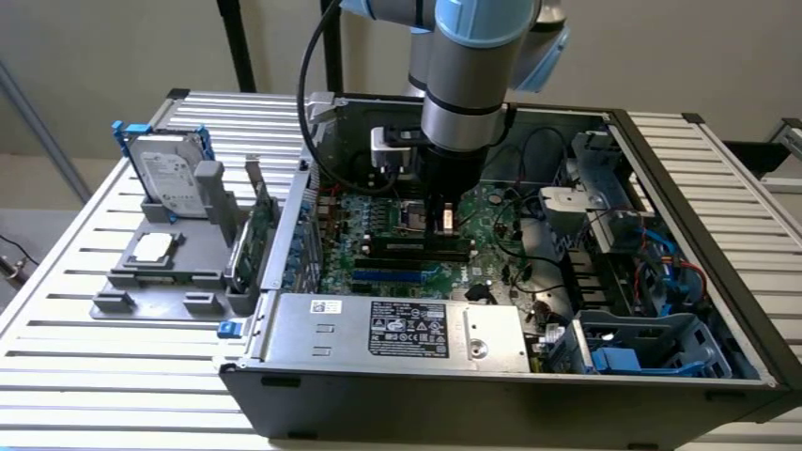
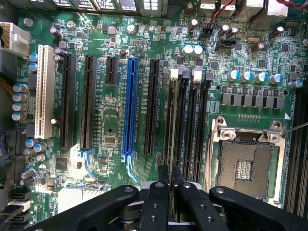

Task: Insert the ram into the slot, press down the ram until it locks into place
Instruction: 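Insert the ram into the slot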

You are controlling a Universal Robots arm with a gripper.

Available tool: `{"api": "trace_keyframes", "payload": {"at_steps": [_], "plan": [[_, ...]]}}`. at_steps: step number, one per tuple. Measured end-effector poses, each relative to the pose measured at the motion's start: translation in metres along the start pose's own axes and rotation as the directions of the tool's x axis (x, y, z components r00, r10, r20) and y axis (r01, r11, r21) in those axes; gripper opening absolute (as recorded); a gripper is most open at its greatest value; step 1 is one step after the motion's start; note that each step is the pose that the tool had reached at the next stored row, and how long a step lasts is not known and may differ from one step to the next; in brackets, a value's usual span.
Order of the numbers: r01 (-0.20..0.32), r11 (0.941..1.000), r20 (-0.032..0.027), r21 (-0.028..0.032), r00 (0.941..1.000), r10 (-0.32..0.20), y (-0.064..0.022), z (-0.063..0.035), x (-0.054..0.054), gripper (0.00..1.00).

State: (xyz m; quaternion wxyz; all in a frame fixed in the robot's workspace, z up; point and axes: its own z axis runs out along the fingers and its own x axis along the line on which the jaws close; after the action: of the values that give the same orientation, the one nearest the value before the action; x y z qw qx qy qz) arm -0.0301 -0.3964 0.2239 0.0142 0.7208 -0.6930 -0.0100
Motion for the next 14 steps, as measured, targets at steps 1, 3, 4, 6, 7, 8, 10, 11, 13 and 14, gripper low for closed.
{"api": "trace_keyframes", "payload": {"at_steps": [1, 3, 4, 6, 7, 8, 10, 11, 13, 14], "plan": [[-0.003, 1.0, 0.0002, 0.0, 1.0, 0.003, 0.0001, 0.0, 0.0, 0.13], [-0.009, 1.0, 0.0004, 0.0, 1.0, 0.009, 0.0003, 0.0, 0.0, 0.13], [-0.013, 0.9999, 0.0004, -0.0001, 0.9999, 0.013, 0.0004, 0.0, 0.0, 0.13], [-0.016, 0.9999, 0.0005, -0.0002, 0.9999, 0.016, 0.0006, 0.0, 0.0, 0.13], [-0.016, 0.9999, 0.0005, -0.0002, 0.9999, 0.016, 0.0006, 0.0001, 0.0, 0.13], [-0.016, 0.9999, 0.0004, -0.0002, 0.9999, 0.016, 0.0006, 0.0001, 0.0001, 0.13], [-0.016, 0.9999, 0.0005, -0.0002, 0.9999, 0.016, 0.0006, 0.0006, 0.0001, 0.13], [-0.016, 0.9999, 0.0006, -0.0001, 0.9999, 0.016, 0.0006, 0.0009, 0.0, 0.13], [-0.016, 0.9999, 0.0004, -0.0002, 0.9999, 0.016, 0.0006, 0.0013, 0.0001, 0.13], [-0.016, 0.9999, 0.0004, -0.0002, 0.9999, 0.016, 0.0006, 0.0015, 0.0001, 0.13]]}}
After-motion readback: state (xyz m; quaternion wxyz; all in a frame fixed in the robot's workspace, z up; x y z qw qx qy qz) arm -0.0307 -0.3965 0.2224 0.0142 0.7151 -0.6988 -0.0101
